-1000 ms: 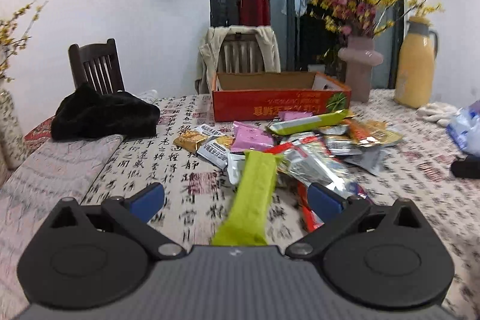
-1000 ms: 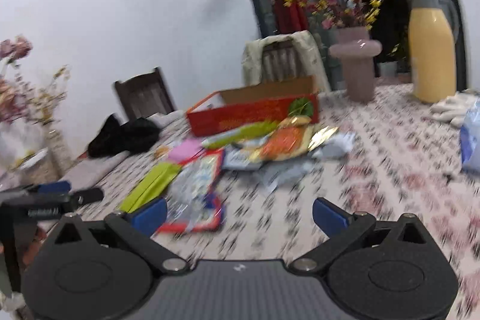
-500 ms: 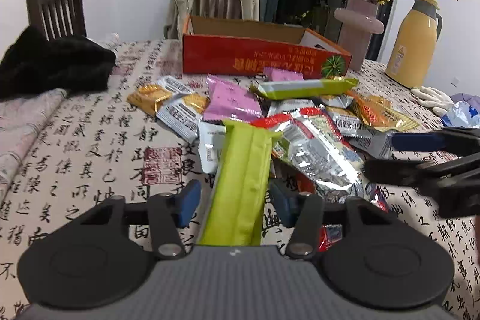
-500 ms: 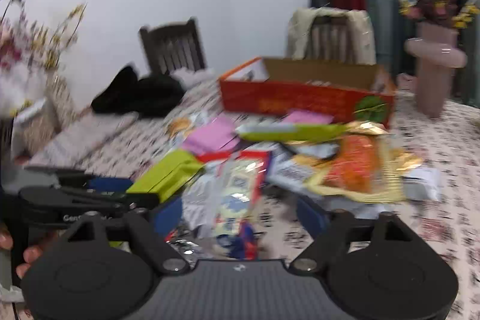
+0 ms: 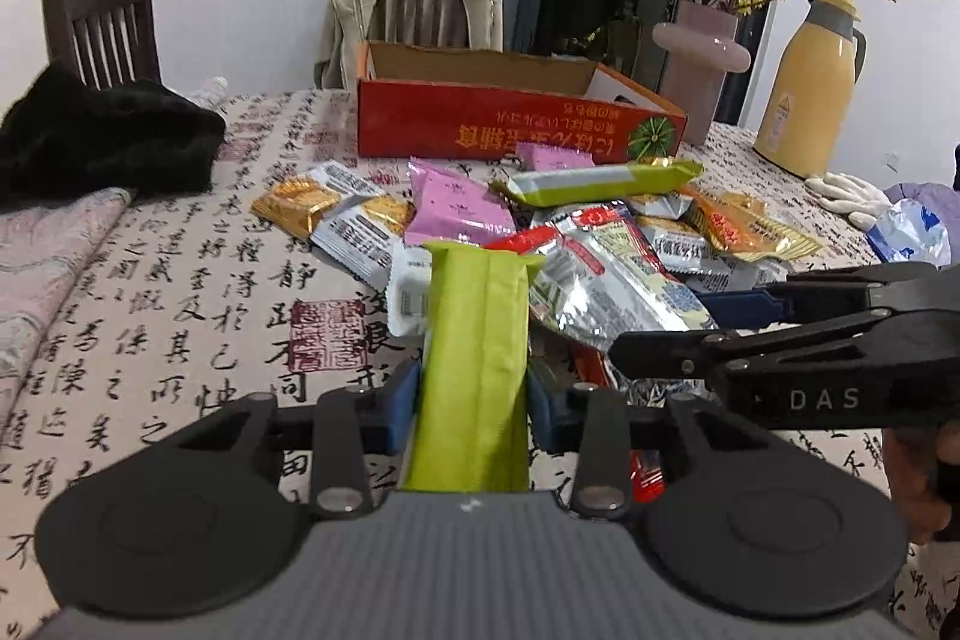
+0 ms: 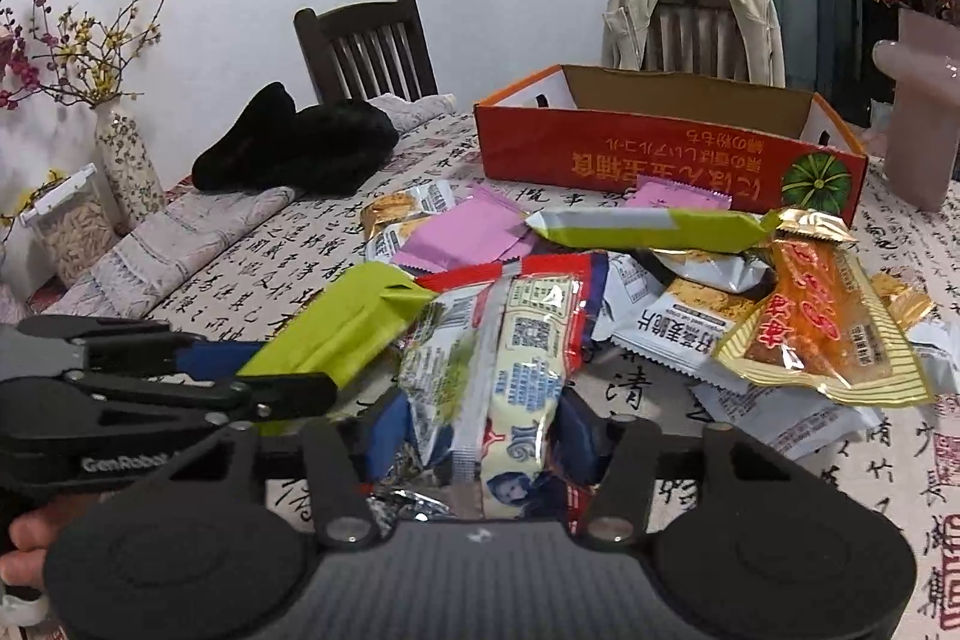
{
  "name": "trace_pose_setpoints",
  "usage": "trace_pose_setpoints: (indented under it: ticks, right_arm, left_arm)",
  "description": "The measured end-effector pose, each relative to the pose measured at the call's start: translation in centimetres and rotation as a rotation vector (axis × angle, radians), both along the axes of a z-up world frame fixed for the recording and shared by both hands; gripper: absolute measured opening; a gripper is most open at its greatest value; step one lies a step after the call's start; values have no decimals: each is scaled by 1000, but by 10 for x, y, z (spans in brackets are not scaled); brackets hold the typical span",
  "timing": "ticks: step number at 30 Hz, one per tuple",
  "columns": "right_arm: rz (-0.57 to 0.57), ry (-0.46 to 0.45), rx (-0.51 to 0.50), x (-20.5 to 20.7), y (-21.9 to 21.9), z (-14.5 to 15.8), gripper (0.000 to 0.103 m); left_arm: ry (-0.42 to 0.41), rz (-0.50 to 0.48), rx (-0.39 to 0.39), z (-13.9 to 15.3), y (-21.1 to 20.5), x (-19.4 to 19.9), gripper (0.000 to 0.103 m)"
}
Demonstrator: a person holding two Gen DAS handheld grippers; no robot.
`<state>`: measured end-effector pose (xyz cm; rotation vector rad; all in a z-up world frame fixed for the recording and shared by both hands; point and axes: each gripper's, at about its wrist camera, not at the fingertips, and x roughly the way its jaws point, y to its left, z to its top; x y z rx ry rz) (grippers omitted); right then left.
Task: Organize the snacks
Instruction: 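Carry both snacks into the cardboard box and open both tools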
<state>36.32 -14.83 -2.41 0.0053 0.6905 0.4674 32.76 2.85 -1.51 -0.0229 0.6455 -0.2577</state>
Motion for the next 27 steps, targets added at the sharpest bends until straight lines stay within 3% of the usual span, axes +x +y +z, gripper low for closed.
trace_pose_setpoints:
  ticks: [2,3,6,11,13,15,20,23,25,26,27]
  right_arm:
    - [-4,-4,12,-7,-5,3,41]
    - [-9,-6,17,-12,-8,4,24]
    - [-25,-11,42,-28,-23,9,10]
    - [-73,-20,73,-56,-47,14,8]
    - [-86,-25,118,-64,-51,16,20]
    - [-78,-25,155,-65,-45,18,70]
    - [-63,-56,54,-55,3,15,72]
    - [-102,-34,-75,-37,30,4,73]
    - [-128,-15,-121,-29,36,-6,68]
    - [-129,-6,-115,-29,34,-9,59]
    - [-130,-11,-104,-31,30,-8,58]
  left_arm:
    - [-17,13,-4,6,1,-9,38]
    - [-21,20,-7,9,2,-14,38]
    - [-40,40,-5,16,0,-33,38]
    - [-60,82,-18,24,-2,-60,38]
    - [-71,116,-17,27,2,-68,38]
    - [-77,145,-8,27,7,-73,38]
    - [-84,194,15,28,19,-80,38]
    - [-84,207,13,27,24,-79,38]
    - [-86,205,7,27,25,-79,38]
    - [-91,198,3,28,25,-80,38]
    - [-96,188,2,29,24,-81,38]
